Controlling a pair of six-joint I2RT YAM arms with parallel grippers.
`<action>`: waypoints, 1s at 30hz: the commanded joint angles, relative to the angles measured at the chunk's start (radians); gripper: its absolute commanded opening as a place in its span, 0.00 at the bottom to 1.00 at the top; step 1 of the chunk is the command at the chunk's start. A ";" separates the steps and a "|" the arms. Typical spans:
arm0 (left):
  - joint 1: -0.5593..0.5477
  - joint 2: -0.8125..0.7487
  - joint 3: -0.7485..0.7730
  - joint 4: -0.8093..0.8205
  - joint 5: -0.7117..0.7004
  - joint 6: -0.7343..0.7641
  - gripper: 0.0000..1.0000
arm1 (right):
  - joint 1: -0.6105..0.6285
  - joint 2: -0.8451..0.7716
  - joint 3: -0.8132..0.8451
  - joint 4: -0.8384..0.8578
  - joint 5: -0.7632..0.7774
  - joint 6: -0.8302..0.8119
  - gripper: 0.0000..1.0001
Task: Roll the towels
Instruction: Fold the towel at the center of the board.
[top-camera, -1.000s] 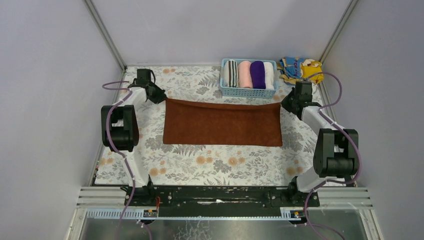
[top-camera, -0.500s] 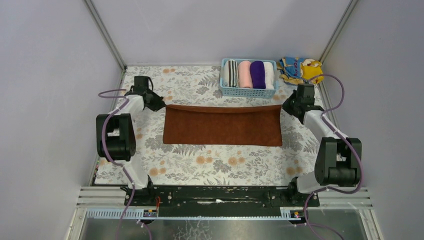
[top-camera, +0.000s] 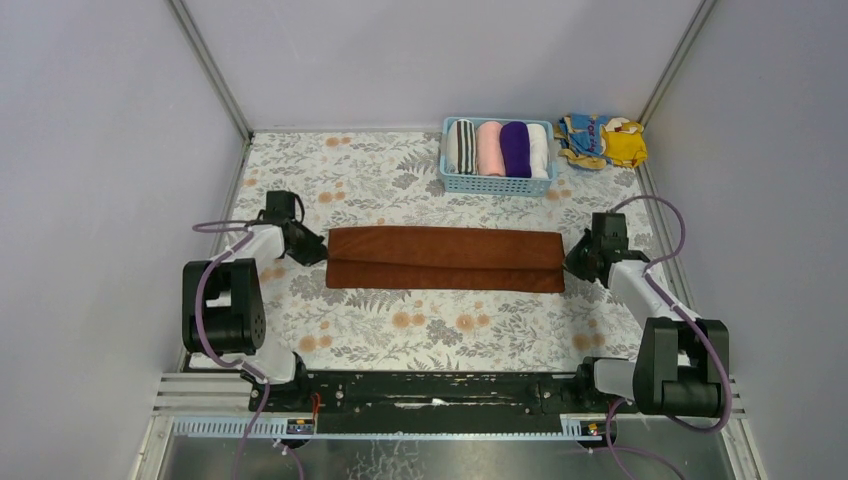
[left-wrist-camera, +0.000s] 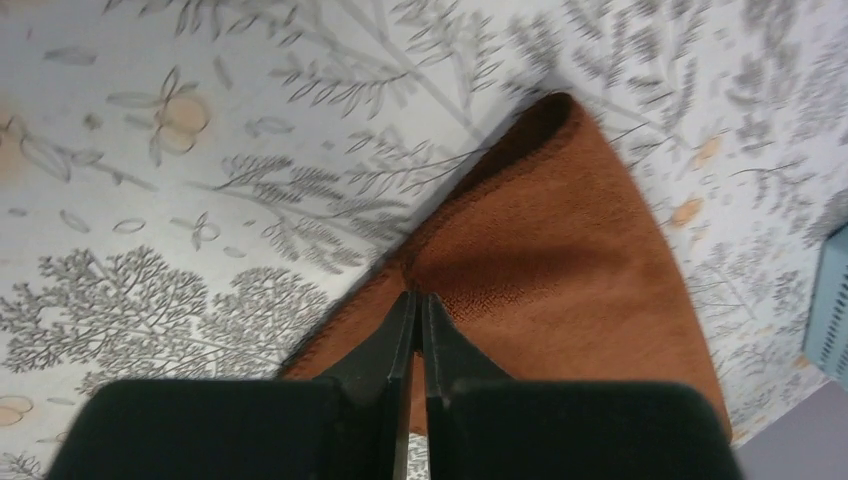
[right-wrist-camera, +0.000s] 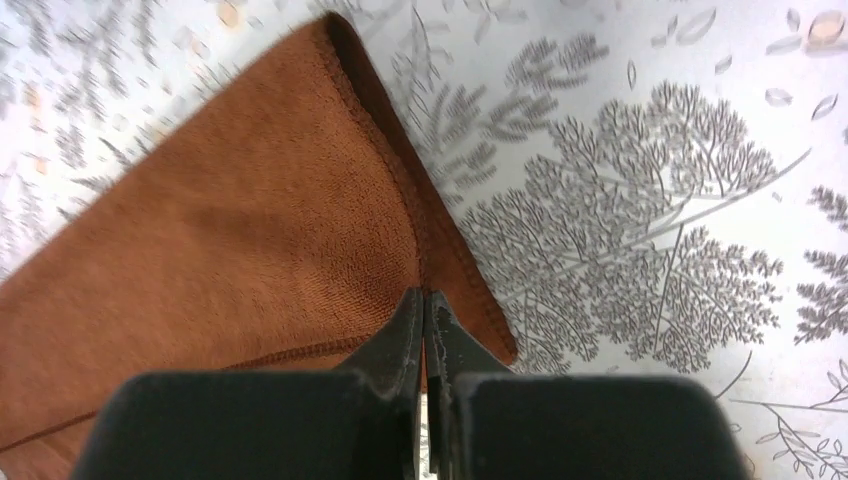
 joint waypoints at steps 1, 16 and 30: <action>0.010 -0.046 -0.068 0.000 0.034 0.020 0.00 | -0.008 -0.035 -0.060 -0.011 -0.028 0.004 0.00; 0.017 -0.127 -0.038 -0.103 -0.068 0.046 0.00 | -0.011 -0.042 0.000 -0.072 0.068 -0.030 0.00; 0.020 -0.133 -0.144 -0.103 -0.068 0.052 0.00 | -0.020 -0.024 -0.057 -0.082 0.102 -0.051 0.00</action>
